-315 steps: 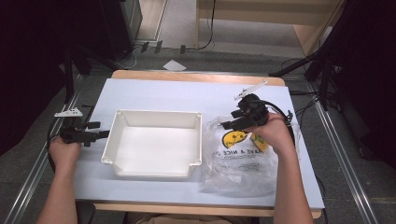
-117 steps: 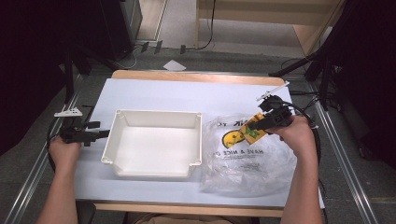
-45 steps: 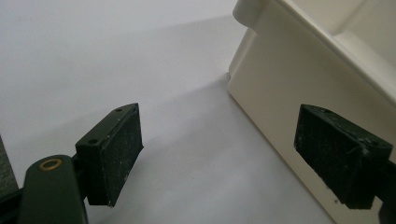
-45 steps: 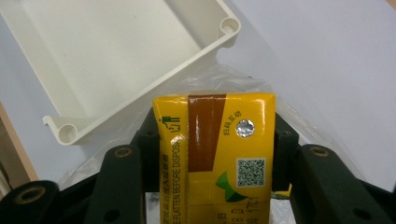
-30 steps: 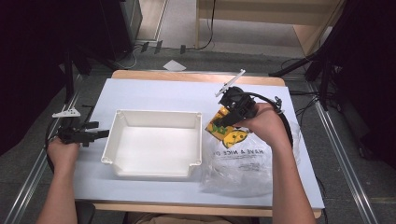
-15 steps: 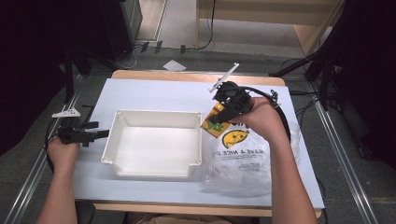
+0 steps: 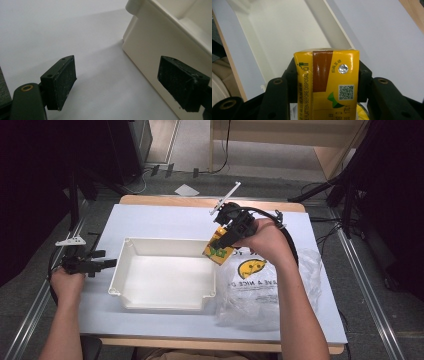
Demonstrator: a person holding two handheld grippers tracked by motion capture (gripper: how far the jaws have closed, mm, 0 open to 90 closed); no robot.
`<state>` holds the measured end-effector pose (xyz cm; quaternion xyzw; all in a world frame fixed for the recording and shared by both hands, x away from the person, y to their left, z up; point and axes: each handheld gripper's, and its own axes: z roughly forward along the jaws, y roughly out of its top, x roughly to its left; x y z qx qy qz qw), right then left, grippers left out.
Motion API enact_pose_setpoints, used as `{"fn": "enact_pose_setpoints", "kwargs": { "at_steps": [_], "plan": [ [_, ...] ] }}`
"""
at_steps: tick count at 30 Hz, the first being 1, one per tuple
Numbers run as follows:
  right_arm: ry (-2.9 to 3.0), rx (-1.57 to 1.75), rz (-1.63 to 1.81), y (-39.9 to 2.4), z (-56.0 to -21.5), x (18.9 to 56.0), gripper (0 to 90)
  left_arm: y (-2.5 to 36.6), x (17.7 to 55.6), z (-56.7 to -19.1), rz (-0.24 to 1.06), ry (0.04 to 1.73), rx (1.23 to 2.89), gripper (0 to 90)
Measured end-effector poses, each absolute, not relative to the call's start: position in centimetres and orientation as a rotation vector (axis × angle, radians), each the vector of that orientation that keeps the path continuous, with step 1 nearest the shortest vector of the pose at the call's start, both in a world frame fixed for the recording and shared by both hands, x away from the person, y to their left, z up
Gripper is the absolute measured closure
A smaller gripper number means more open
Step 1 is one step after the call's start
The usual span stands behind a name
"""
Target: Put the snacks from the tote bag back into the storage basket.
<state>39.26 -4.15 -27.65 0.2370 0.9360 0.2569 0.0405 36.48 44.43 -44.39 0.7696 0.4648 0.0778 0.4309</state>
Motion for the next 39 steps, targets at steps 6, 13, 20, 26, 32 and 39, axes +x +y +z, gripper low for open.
{"fn": "enact_pose_setpoints", "kwargs": {
  "at_steps": [6,13,20,26,32,39],
  "plan": [
    [2.885,0.711,0.809,-3.4,-27.6,39.7,54.4,44.5,36.5,-44.4,0.194,1.161,1.917,16.2],
    [2.884,0.702,0.814,-2.1,-27.7,40.1,54.4,44.5,36.5,-44.4,0.194,1.161,1.914,16.3],
    [2.886,0.694,0.822,-1.1,-28.3,40.5,54.4,44.6,36.5,-44.4,0.191,1.16,1.91,16.2],
    [2.902,0.68,0.799,0.0,-29.4,40.7,54.3,44.5,36.5,-44.4,0.195,1.161,1.909,16.3],
    [2.916,0.678,0.792,0.8,-30.5,40.9,54.3,44.6,36.5,-44.4,0.19,1.159,1.909,16.2],
    [2.923,0.67,0.758,1.8,-31.8,41.1,54.3,44.6,36.5,-44.3,0.191,1.158,1.908,16.3]
  ]
}}
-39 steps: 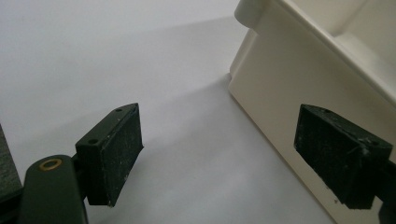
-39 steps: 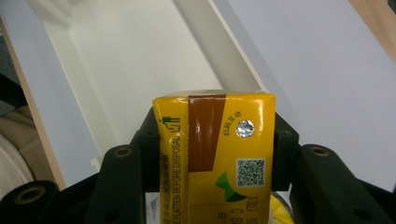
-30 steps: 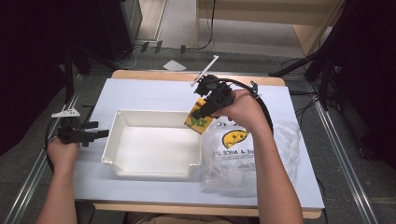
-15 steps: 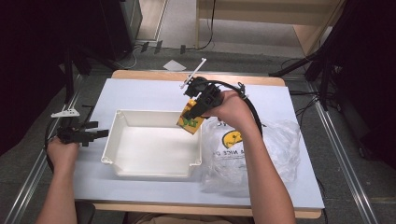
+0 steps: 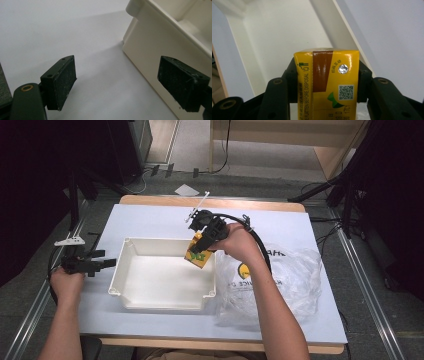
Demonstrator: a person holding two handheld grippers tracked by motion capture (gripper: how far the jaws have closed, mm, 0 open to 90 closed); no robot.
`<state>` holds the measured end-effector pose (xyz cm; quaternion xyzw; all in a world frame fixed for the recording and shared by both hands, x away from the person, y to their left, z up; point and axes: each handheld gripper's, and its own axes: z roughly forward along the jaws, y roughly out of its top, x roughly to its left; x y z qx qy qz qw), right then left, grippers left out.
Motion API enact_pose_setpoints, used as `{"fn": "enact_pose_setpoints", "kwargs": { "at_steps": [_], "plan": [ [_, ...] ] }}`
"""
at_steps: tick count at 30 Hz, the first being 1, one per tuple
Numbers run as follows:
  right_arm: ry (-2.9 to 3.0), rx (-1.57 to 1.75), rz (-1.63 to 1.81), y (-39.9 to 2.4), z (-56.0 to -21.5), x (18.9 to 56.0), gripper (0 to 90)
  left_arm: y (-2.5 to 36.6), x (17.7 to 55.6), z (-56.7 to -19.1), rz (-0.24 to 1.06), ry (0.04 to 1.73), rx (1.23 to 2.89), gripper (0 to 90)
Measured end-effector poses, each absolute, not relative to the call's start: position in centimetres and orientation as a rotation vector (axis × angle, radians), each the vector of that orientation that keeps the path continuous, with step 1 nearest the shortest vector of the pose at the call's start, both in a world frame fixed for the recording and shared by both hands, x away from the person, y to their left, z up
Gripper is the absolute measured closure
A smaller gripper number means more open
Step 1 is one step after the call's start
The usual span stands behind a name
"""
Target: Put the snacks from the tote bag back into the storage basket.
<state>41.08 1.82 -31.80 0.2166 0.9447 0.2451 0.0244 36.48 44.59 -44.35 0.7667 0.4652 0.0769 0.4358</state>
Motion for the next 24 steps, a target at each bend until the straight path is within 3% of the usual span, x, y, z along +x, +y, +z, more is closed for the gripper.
{"fn": "enact_pose_setpoints", "kwargs": {
  "at_steps": [24],
  "plan": [
    [2.95,0.719,0.656,3.1,-35.5,42.3,54.2,44.6,36.4,-44.3,0.201,1.157,1.899,16.3]
  ]
}}
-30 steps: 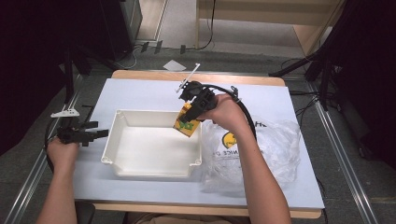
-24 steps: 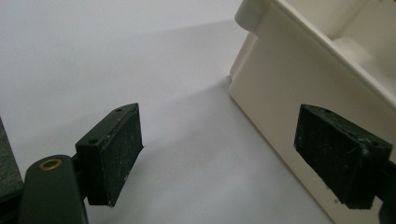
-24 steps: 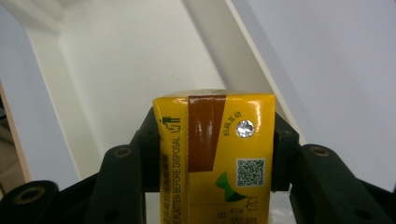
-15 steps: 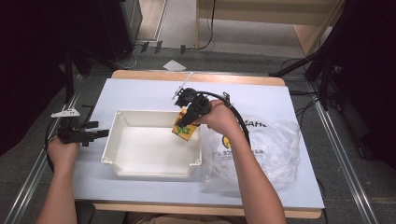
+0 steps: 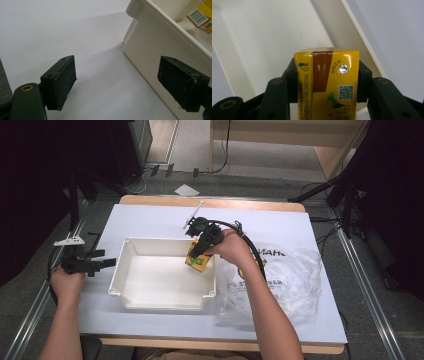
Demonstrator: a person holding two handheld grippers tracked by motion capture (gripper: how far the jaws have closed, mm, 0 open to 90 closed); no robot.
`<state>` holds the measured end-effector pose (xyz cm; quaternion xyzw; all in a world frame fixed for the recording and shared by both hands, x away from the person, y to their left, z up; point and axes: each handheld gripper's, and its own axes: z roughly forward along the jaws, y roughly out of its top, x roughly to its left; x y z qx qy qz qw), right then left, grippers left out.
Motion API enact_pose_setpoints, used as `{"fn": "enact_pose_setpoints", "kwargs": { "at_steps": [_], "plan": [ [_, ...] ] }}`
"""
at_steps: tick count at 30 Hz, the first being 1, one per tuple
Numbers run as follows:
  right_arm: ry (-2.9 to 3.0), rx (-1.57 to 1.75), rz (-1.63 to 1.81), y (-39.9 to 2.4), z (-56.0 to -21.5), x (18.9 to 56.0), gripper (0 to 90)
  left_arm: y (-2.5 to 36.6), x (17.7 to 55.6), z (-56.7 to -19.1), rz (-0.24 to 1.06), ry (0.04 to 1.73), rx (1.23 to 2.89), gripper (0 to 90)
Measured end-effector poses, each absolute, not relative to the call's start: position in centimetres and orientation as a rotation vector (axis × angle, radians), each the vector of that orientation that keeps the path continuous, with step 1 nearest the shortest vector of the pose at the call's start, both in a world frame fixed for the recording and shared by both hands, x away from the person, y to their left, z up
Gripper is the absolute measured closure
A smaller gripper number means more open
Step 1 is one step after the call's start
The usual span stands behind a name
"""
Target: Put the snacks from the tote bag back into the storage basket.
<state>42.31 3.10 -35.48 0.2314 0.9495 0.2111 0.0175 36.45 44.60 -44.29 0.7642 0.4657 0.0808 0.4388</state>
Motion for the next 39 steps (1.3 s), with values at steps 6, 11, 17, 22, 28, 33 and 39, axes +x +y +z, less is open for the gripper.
{"fn": "enact_pose_setpoints", "kwargs": {
  "at_steps": [6,11,17,22,28,33,39],
  "plan": [
    [2.945,0.75,0.635,3.1,-36.1,42.7,54.1,44.6,36.5,-44.3,0.2,1.155,1.905,16.2],
    [2.924,0.786,0.646,2.8,-36.4,43.1,54.1,44.5,36.5,-44.3,0.201,1.157,1.907,16.3],
    [2.93,0.792,0.643,2.8,-37.0,43.3,54.1,44.6,36.5,-44.3,0.2,1.156,1.906,16.2],
    [2.932,0.798,0.648,2.9,-37.2,43.4,54.0,44.5,36.5,-44.3,0.196,1.156,1.911,16.2],
    [2.931,0.81,0.657,2.9,-37.3,43.5,53.6,44.5,36.5,-44.3,0.196,1.155,1.911,16.2],
    [2.927,0.816,0.656,3.3,-37.5,43.5,52.9,44.5,36.5,-44.3,0.196,1.154,1.914,16.3],
    [2.927,0.829,0.674,3.7,-37.8,43.6,51.6,44.5,36.5,-44.3,0.195,1.154,1.912,16.3]
  ]
}}
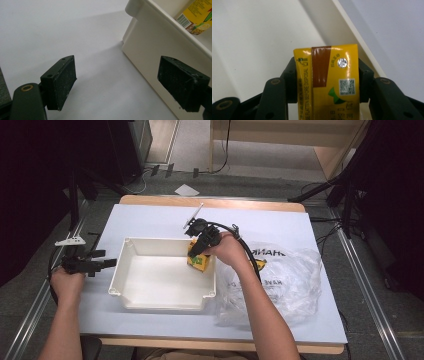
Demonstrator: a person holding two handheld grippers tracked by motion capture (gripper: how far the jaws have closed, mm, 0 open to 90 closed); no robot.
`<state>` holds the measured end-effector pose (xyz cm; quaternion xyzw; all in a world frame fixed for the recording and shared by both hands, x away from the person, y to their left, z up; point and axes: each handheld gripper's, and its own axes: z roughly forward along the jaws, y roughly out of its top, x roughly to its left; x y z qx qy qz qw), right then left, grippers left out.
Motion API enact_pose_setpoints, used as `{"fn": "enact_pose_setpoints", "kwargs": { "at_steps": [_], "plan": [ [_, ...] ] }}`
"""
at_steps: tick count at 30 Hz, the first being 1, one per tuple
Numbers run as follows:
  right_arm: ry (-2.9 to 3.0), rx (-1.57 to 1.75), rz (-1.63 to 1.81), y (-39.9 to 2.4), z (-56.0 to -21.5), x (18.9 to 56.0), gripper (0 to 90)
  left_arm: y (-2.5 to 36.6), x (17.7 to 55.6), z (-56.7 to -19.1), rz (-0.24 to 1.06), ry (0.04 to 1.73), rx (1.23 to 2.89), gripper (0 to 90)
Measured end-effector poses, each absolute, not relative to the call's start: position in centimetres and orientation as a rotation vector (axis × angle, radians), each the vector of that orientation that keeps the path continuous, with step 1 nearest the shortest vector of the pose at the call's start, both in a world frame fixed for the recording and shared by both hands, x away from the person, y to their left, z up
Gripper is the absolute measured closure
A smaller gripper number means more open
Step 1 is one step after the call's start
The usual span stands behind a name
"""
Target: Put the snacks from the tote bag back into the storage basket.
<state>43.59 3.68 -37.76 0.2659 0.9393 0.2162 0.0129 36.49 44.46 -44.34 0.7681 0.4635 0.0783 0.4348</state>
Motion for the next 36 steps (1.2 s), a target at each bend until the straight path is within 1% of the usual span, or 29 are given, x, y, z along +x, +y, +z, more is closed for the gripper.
{"fn": "enact_pose_setpoints", "kwargs": {
  "at_steps": [2,8,11,23,31,33,36],
  "plan": [
    [2.927,0.834,0.714,3.7,-37.9,43.6,49.8,44.5,36.5,-44.3,0.195,1.154,1.912,16.2],
    [2.924,0.841,0.747,3.4,-38.1,43.5,49.6,44.4,36.5,-44.4,0.192,1.152,1.913,16.3],
    [2.92,0.829,0.757,3.2,-37.9,43.3,47.7,44.4,36.5,-44.4,0.195,1.155,1.914,16.3],
    [2.863,0.835,0.795,2.1,-36.0,42.2,43.0,44.4,36.5,-44.4,0.195,1.155,1.916,16.3],
    [2.828,0.835,0.84,0.9,-34.5,41.3,42.2,44.4,36.5,-44.4,0.194,1.158,1.922,16.2],
    [2.811,0.85,0.862,0.3,-33.8,40.9,40.3,44.3,36.5,-44.4,0.195,1.159,1.918,16.3],
    [2.806,0.861,0.895,-0.1,-33.3,40.5,40.1,44.3,36.5,-44.4,0.195,1.16,1.919,16.2]
  ]
}}
